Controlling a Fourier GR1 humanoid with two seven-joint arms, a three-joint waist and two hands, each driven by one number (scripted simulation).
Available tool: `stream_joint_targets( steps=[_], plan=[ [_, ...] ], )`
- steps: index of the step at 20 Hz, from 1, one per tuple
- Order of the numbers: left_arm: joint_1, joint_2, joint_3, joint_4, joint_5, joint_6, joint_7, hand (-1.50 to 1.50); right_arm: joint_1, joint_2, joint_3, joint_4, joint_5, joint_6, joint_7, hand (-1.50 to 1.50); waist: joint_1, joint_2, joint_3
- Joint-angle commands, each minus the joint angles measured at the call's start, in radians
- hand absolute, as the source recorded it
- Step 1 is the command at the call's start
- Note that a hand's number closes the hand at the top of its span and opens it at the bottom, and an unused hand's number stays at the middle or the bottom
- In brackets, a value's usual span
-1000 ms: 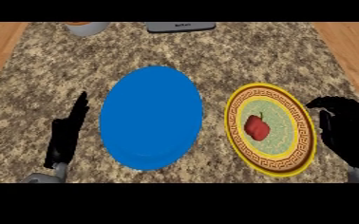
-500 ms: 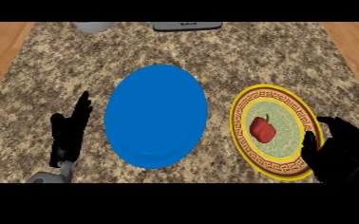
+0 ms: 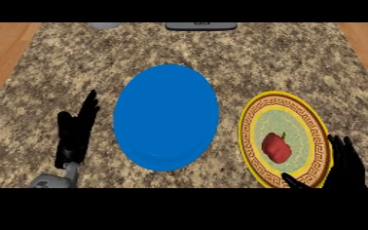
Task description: Pick the bell pepper from the plate and place it in the plate
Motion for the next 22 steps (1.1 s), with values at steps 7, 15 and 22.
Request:
stream_joint_targets(
  steps=[7,15,22],
  plan=[
    [0.009,-0.008,0.025,0.018,-0.003,-0.036,-0.011,0.0,0.09,-0.1,0.012,-0.111,0.278,-0.19,0.148,-1.5,0.001,-0.001,-0.004],
    [0.048,-0.013,0.033,-0.065,-0.041,-0.034,0.034,0.0,0.072,-0.176,0.106,-0.145,0.437,-0.143,0.36,-1.5,0.006,-0.001,-0.003],
    [0.06,-0.089,0.048,-0.088,-0.118,-0.035,0.076,0.0,-0.058,-0.105,0.094,-0.013,0.497,-0.177,0.408,-1.5,0.006,-0.001,-0.002]
  ],
)
